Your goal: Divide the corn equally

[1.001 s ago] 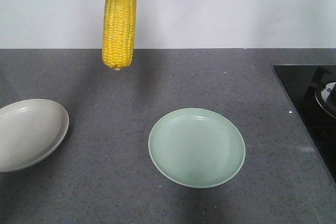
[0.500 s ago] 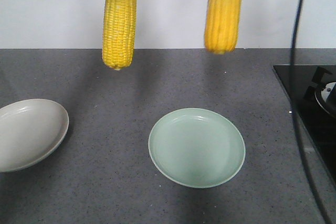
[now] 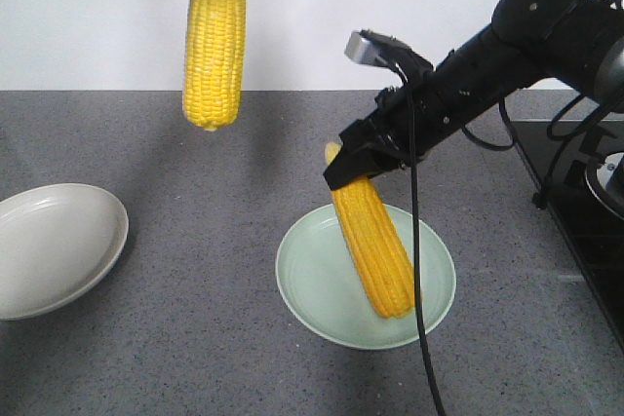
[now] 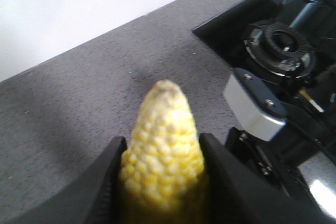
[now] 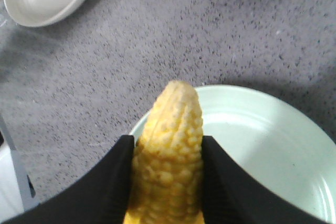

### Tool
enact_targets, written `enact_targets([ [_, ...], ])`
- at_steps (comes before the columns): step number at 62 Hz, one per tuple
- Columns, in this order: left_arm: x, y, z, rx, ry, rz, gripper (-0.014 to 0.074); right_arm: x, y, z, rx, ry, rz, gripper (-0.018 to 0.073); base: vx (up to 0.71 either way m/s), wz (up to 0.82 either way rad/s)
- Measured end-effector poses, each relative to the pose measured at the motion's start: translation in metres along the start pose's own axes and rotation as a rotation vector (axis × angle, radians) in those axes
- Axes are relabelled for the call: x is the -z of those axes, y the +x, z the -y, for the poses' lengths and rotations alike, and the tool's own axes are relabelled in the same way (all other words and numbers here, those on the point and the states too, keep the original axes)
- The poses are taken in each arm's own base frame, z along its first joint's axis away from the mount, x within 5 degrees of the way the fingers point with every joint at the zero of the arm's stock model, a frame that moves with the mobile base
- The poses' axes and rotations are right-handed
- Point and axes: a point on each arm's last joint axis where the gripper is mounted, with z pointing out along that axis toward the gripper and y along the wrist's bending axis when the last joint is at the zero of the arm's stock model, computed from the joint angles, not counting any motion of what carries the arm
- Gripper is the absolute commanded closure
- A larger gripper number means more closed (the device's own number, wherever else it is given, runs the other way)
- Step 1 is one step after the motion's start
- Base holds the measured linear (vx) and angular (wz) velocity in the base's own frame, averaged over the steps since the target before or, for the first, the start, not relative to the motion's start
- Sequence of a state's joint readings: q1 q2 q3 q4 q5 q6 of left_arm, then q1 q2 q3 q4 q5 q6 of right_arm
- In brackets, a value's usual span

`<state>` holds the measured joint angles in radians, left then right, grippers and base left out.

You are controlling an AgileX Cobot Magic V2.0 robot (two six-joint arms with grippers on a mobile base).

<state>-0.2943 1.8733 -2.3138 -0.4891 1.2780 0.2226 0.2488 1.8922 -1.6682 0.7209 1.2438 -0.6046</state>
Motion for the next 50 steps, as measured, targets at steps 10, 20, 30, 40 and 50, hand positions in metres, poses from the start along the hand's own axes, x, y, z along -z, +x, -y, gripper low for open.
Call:
enact_targets([
  [10, 0.0, 0.002, -0.008, 0.025, -0.086, -0.017, 0.0603, -0.004, 0.007, 0.007, 0.016, 0.053, -0.051, 0.0533, 0.0, 0.0],
  [20, 0.001, 0.003, -0.012, 0.039, -0.137, -0.026, 0.0603, -0.004, 0.008, 0.009, 0.023, 0.072, -0.052, 0.0458, 0.0, 0.0],
  [30, 0.002, 0.004, -0.018, 0.044, -0.201, -0.035, 0.0603, -0.004, 0.007, 0.01, 0.024, 0.079, -0.044, 0.0303, 0.0, 0.0],
  [40, 0.004, 0.005, -0.025, 0.056, -0.283, -0.045, 0.0603, -0.004, 0.007, 0.01, 0.024, 0.079, -0.043, 0.0114, 0.0, 0.0],
  [50, 0.005, 0.005, -0.028, 0.06, -0.319, -0.048, 0.0603, -0.004, 0.007, 0.01, 0.024, 0.077, -0.047, 0.004, 0.0, 0.0],
])
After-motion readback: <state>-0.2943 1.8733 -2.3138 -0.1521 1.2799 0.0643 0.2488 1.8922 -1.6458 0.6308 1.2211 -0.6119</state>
